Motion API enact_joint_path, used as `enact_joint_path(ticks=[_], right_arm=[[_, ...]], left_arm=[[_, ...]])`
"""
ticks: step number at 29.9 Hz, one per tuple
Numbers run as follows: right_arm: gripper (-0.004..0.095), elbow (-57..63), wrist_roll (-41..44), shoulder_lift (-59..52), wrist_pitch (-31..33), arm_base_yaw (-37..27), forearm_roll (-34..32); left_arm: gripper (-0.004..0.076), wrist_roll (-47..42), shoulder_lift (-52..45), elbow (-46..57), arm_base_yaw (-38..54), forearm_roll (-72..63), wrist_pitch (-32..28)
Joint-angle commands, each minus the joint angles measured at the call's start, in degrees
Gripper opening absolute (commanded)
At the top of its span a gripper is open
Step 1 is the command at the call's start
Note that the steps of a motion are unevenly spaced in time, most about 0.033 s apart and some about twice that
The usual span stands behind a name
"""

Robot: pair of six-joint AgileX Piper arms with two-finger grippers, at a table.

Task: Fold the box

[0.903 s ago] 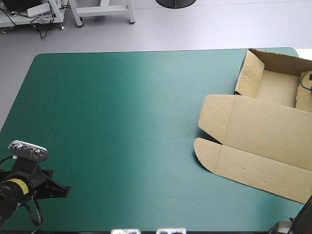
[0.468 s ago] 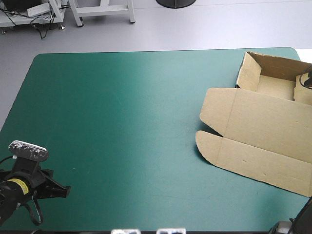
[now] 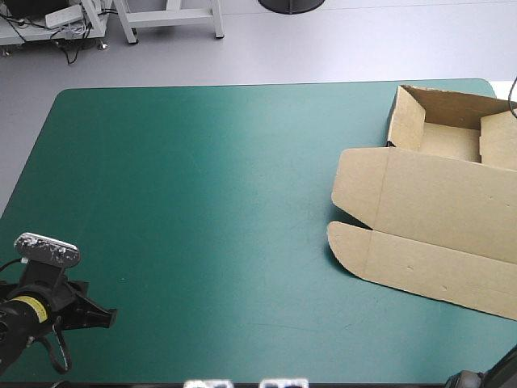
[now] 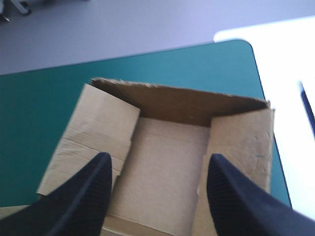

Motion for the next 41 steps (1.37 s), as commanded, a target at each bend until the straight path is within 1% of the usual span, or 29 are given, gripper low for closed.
enact_joint_path(ticks=[1,2,5,7,8,10,12,13,17,19,21,25,27,31,33,36,38,41], right_arm=[[0.0429,-1.8,-2.5,-7.3,0.3,-0.2,6.5],[0.0372,-1.8,-2.5,-8.7,0.4,-0.2,7.3],[0.0141,-1.8,-2.5,-11.8,0.4,0.8,7.4],[0.0007,-1.7,-2.5,-13.6,0.4,2.1,7.4],[-0.0015,-1.5,-2.5,-14.7,0.4,3.2,7.2],[-0.0017,-0.3,-2.5,-16.8,0.4,5.4,6.7],[-0.0017,1.5,-2.8,-18.8,0.4,8.5,4.1],[-0.0017,2.7,-2.8,-20.0,0.4,10.7,1.3],[-0.0017,9.1,0.0,-25.1,0.4,21.7,-13.6],[-0.0017,13.3,1.8,-27.7,0.4,26.5,-18.6],[-0.0017,18.0,2.6,-30.1,0.4,31.4,-20.8],[-0.0016,27.5,2.9,-34.3,0.4,39.1,-21.3],[-0.0017,33.4,3.4,-36.5,0.4,42.6,-24.3],[-0.0017,44.3,9.2,-40.0,0.4,46.9,-34.7],[-0.0017,49.6,11.1,-41.9,0.4,47.2,-37.3],[-0.0017,55.8,12.0,-45.3,-0.3,47.2,-37.2],[-0.0017,60.0,11.9,-48.1,-1.5,47.2,-35.3],[-0.0017,65.9,11.8,-54.0,-4.9,47.2,-32.8]], left_arm=[[-0.0008,-0.7,0.5,-1.3,0.0,0.4,1.9],[-0.0008,-0.7,0.5,-1.3,0.0,0.4,1.9],[-0.0008,-0.7,0.5,-1.3,0.0,0.4,1.9],[-0.0008,-0.7,0.5,-1.3,0.0,0.4,1.9],[-0.0008,-0.7,0.5,-1.3,0.0,0.4,1.9],[-0.0008,-0.7,0.5,-1.3,0.0,0.4,1.9],[-0.0008,-0.7,0.5,-1.3,0.0,0.4,1.9],[-0.0008,-0.7,0.5,-1.3,0.0,0.4,1.9],[-0.0008,-0.7,0.5,-1.3,0.0,0.4,1.4],[-0.0008,-0.7,0.5,-1.3,0.0,0.4,0.2],[-0.0008,-0.8,0.5,-1.3,0.0,0.4,-1.6],[-0.0008,-0.9,0.5,-1.3,0.0,0.4,-4.1],[-0.0008,-0.9,0.5,-1.3,0.0,0.4,-4.4],[-0.0008,-0.9,0.5,-1.3,0.0,0.4,-4.6],[-0.0008,-0.9,0.5,-1.3,0.0,0.4,-4.6],[-0.0008,-0.8,0.5,-1.3,0.0,0.4,-4.6],[-0.0008,-0.8,0.5,-1.3,0.0,0.4,-4.4],[-0.0008,-0.8,0.5,-1.3,0.0,0.4,-2.9]])
